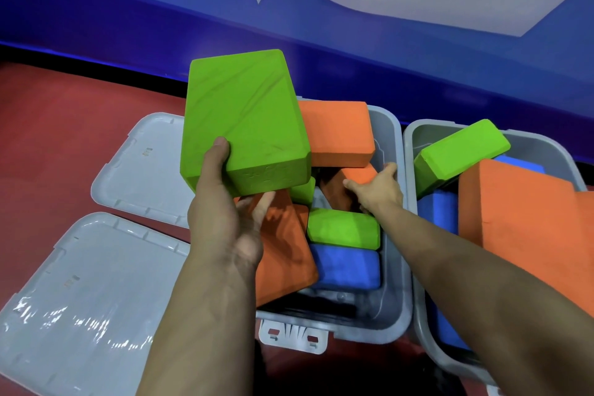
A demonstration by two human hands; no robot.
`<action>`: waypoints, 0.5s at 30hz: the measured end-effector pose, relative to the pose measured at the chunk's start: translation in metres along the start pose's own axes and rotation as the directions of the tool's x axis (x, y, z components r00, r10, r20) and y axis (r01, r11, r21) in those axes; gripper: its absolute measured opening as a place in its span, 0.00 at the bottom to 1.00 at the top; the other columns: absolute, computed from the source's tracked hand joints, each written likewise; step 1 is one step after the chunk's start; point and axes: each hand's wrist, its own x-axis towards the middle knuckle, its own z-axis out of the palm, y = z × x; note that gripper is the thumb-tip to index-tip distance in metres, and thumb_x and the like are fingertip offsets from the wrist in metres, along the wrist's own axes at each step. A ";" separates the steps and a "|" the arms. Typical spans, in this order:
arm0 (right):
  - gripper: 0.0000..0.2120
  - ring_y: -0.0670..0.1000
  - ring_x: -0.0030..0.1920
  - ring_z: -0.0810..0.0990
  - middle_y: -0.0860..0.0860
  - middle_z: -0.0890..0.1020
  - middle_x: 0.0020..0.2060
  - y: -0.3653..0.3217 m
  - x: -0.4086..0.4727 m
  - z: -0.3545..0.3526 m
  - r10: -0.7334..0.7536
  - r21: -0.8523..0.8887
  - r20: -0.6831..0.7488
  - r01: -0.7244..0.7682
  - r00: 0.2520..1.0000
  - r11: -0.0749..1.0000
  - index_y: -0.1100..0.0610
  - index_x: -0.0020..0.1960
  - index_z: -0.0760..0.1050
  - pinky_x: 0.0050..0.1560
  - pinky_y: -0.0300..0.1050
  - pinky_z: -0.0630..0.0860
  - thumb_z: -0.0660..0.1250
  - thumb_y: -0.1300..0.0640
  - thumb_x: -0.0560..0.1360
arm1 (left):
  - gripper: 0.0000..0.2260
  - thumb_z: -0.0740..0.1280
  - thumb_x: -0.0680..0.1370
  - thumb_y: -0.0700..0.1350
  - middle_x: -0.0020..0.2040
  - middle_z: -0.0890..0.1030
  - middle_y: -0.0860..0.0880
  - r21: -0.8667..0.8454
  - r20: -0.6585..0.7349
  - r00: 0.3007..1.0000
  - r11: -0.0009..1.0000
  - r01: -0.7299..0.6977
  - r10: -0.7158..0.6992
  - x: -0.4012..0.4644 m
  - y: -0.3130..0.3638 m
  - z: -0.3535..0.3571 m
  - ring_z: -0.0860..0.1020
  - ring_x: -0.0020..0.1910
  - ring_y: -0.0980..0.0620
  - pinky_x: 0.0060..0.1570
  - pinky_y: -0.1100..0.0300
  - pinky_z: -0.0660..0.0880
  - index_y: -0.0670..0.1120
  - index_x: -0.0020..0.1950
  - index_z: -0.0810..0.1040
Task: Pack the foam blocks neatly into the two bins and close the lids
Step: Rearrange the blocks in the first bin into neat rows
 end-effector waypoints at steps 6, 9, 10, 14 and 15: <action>0.41 0.64 0.55 0.80 0.57 0.78 0.60 -0.002 0.022 0.003 -0.015 0.041 0.154 0.009 0.988 0.999 0.50 0.69 0.65 0.55 0.63 0.80 0.79 0.40 0.64 | 0.15 0.75 0.74 0.54 0.56 0.86 0.48 0.011 -0.001 1.000 1.000 -0.002 0.002 0.002 -0.001 0.000 0.85 0.55 0.44 0.52 0.43 0.83 0.51 0.59 0.83; 0.34 0.64 0.60 0.78 0.59 0.78 0.62 -0.008 0.020 -0.002 -0.050 0.021 0.119 0.048 0.992 0.999 0.53 0.71 0.67 0.61 0.60 0.76 0.77 0.46 0.71 | 0.16 0.74 0.75 0.54 0.56 0.86 0.49 0.022 0.000 1.000 1.000 -0.009 0.009 0.004 -0.002 -0.001 0.85 0.55 0.45 0.52 0.44 0.83 0.52 0.61 0.82; 0.33 0.64 0.61 0.77 0.59 0.78 0.63 -0.010 0.021 -0.003 -0.068 0.014 0.102 0.067 0.992 0.998 0.54 0.72 0.66 0.63 0.58 0.74 0.76 0.47 0.72 | 0.17 0.74 0.75 0.54 0.57 0.86 0.49 0.023 0.004 1.000 1.000 -0.007 0.007 0.004 -0.003 -0.001 0.85 0.54 0.45 0.52 0.44 0.83 0.52 0.62 0.82; 0.32 0.65 0.64 0.75 0.61 0.77 0.64 -0.021 0.025 -0.004 -0.072 -0.001 0.076 0.072 0.994 0.997 0.54 0.75 0.63 0.63 0.57 0.73 0.72 0.49 0.76 | 0.17 0.74 0.75 0.53 0.57 0.86 0.49 0.019 0.022 1.000 1.000 0.000 0.000 0.006 -0.006 0.002 0.85 0.53 0.46 0.51 0.44 0.83 0.51 0.63 0.82; 0.32 0.66 0.64 0.75 0.61 0.77 0.64 -0.024 0.026 -0.004 -0.065 0.000 0.075 0.066 0.995 0.998 0.54 0.76 0.62 0.63 0.58 0.73 0.71 0.50 0.77 | 0.17 0.74 0.75 0.53 0.56 0.86 0.49 0.024 0.025 1.000 1.000 -0.002 0.001 0.006 -0.007 0.002 0.86 0.53 0.46 0.50 0.45 0.83 0.51 0.63 0.82</action>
